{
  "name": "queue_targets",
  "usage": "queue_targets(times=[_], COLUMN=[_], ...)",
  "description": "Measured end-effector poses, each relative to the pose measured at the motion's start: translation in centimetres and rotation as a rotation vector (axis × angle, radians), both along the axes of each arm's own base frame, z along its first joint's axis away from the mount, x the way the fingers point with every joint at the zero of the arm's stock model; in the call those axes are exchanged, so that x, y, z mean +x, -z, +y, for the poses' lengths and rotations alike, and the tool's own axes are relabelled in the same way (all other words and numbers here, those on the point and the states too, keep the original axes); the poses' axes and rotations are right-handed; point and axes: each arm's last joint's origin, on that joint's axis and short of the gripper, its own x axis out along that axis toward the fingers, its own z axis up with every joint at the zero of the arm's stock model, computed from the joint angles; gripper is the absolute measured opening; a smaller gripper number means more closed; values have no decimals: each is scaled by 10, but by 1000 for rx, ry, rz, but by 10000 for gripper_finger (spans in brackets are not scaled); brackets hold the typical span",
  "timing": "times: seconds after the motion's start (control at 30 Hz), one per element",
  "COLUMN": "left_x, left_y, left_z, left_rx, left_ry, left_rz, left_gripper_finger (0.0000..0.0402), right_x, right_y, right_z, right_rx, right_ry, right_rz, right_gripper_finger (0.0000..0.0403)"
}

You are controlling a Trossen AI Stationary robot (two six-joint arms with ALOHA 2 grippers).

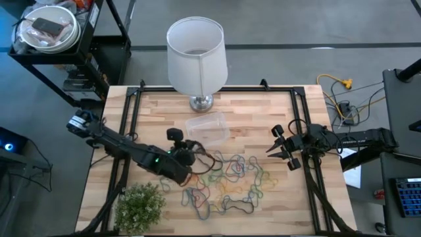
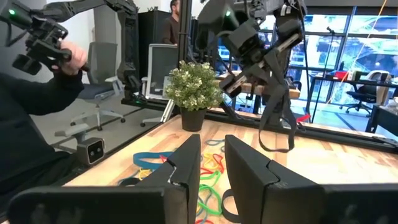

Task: Pick and place rubber bands into bin
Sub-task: Put the black rubber band into the transparent container

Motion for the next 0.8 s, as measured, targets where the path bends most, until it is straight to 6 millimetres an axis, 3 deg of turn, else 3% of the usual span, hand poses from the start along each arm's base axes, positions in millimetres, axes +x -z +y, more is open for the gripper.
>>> queue_targets(times=[0.3, 0.63, 0.8], left_x=[22, 31, 32], left_y=[-9, 3, 8], left_z=[39, 99, 113], left_rx=[64, -85, -159], left_ry=[-61, -95, -64], left_rz=[-42, -23, -27], left_gripper_finger=[0, 0, 0], right_x=[0, 0, 0], right_y=[0, 0, 1], right_z=[0, 0, 0], right_rx=[-1, -1, -5], right_ry=[0, 0, 0], right_rz=[1, 5, 6], right_gripper_finger=[68, 68, 68])
